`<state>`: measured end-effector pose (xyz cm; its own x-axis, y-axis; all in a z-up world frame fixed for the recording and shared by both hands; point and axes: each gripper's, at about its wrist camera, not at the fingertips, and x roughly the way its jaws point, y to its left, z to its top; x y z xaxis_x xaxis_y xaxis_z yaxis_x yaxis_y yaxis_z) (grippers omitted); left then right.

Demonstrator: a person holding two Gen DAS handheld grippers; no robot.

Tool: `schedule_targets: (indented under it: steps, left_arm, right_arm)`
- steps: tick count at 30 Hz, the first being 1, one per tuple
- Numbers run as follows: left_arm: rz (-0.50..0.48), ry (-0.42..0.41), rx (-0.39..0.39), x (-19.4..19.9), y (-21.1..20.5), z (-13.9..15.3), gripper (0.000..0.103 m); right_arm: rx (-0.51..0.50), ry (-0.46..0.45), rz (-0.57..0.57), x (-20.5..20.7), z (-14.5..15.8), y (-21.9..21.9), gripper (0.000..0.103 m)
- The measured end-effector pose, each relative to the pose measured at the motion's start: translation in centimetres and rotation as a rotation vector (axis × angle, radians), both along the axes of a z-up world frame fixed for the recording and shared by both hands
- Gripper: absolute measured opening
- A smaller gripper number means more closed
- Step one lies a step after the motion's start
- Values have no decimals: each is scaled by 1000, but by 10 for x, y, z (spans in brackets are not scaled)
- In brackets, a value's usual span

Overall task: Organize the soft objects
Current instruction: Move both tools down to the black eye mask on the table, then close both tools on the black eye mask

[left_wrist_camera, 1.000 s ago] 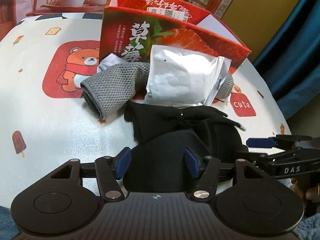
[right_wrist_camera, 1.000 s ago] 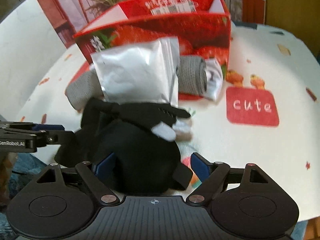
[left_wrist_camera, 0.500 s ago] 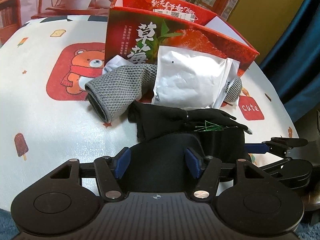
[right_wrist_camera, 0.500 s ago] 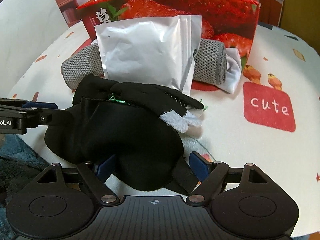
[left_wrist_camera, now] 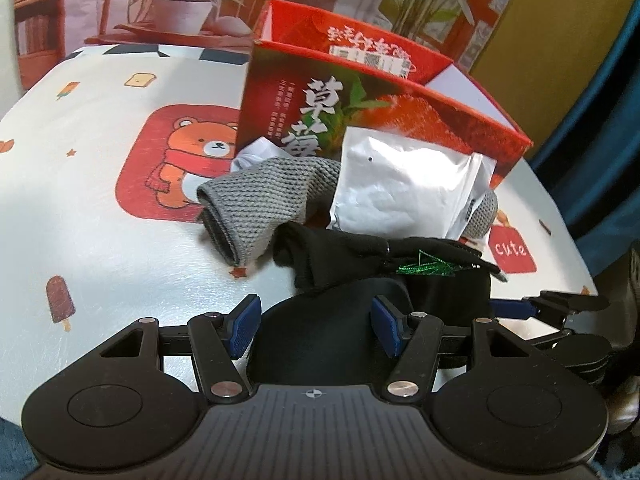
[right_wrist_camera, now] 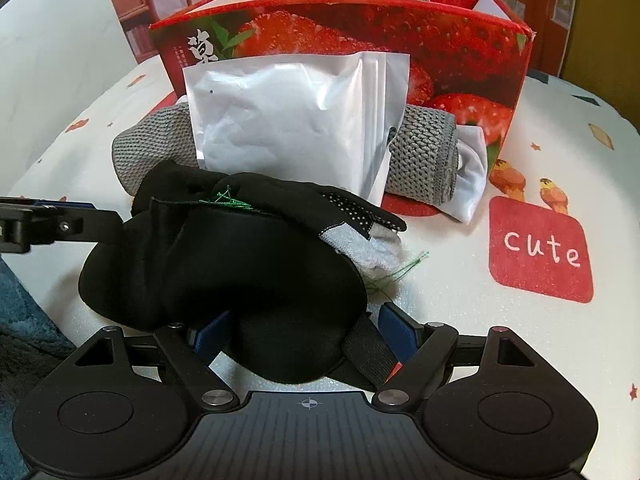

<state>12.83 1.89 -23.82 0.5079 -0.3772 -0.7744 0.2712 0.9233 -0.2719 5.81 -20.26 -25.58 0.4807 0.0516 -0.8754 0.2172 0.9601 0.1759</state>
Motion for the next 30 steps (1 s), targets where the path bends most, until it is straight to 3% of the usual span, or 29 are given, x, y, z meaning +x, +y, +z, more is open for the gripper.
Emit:
schedule_targets:
  steps: [14, 26, 30]
  left_arm:
    - [18, 19, -46, -16, 11, -4, 63]
    - [1, 46, 20, -15, -1, -23, 65]
    - [-6, 43, 32, -17, -3, -24, 66]
  right_arm:
    - [-8, -55, -17, -8, 0, 3, 78]
    - [7, -72, -52, -15, 4, 0, 75]
    - [26, -121, -87, -29, 17, -6, 71]
